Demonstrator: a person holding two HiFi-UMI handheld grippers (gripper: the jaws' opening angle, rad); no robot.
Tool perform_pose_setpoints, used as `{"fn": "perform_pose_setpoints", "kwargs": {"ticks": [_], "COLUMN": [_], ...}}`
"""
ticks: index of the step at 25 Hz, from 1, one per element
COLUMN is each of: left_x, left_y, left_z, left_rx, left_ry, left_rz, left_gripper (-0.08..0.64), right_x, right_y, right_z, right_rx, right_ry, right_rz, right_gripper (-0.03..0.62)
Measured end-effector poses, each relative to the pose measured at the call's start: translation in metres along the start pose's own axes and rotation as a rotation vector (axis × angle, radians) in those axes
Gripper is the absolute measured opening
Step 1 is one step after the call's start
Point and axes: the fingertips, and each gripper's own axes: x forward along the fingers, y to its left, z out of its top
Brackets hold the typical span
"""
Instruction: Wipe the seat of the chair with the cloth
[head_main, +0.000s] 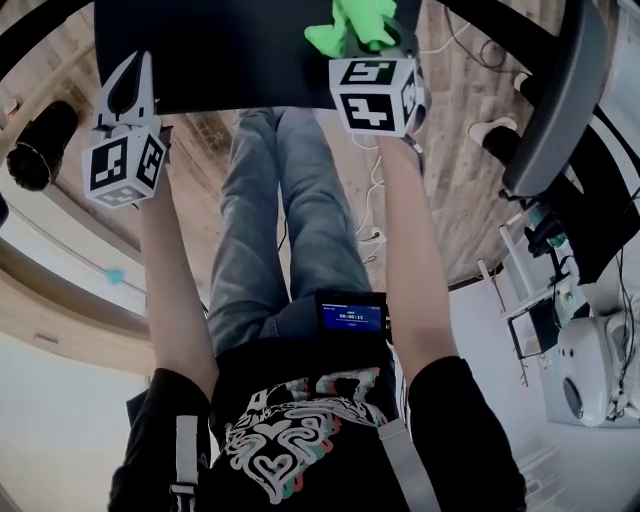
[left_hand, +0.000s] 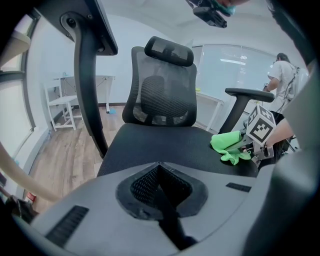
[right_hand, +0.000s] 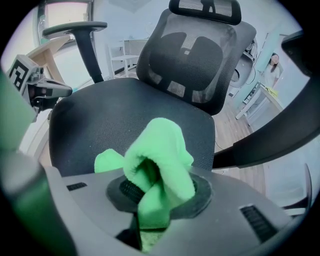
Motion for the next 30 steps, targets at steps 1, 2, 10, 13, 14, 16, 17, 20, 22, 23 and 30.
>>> {"fn": "perform_pose_setpoints", "kwargs": {"ticks": [1, 2, 10, 13, 14, 16, 17, 20, 22, 23, 30], "left_x": [0.000, 0.000, -0.001, 0.000, 0.001, 0.001, 0.001, 0.001, 0.002, 0.002, 0.006], "left_y": [0.000, 0.001, -0.001, -0.002, -0.002, -0.003, -0.003, -0.005, -0.005, -0.004, -0.004], "left_z": [0.000, 0.000, 0.001, -0.001, -0.001, -0.002, -0.002, -0.002, -0.001, -0.001, 0.001], "left_rx": [0.000, 0.000, 0.005, 0.004, 0.004, 0.002, 0.001, -0.003, -0.004, -0.005, -0.018], "left_ry": [0.000, -0.001, -0.005, -0.005, -0.005, -0.005, -0.005, -0.006, -0.006, -0.006, -0.010], "left_rz": [-0.001, -0.001, -0.006, -0.007, -0.007, -0.008, -0.008, -0.012, -0.014, -0.015, -0.015], "left_gripper": [0.001, 0.000, 0.000, 0.002, 0.000, 0.002, 0.000, 0.000, 0.000, 0.000, 0.000], "right_x": [0.000, 0.000, -0.001, -0.001, -0.001, -0.001, -0.001, -0.001, -0.001, -0.001, 0.000], "right_y": [-0.002, -0.004, -0.012, -0.016, -0.017, -0.018, -0.018, -0.019, -0.019, -0.019, -0.022], "right_z": [-0.001, -0.002, -0.007, -0.009, -0.009, -0.009, -0.010, -0.010, -0.010, -0.010, -0.009], "right_rx": [0.005, 0.012, 0.049, 0.060, 0.060, 0.059, 0.060, 0.065, 0.068, 0.070, 0.077], "right_ry": [0.001, 0.003, 0.013, 0.011, 0.012, 0.016, 0.016, 0.020, 0.021, 0.021, 0.022], "right_rz": [-0.004, -0.008, -0.044, -0.058, -0.058, -0.058, -0.058, -0.058, -0.057, -0.056, -0.069], "right_gripper": [0.100, 0.100, 0.101, 0.101, 0.101, 0.101, 0.101, 0.100, 0.101, 0.100, 0.100]}}
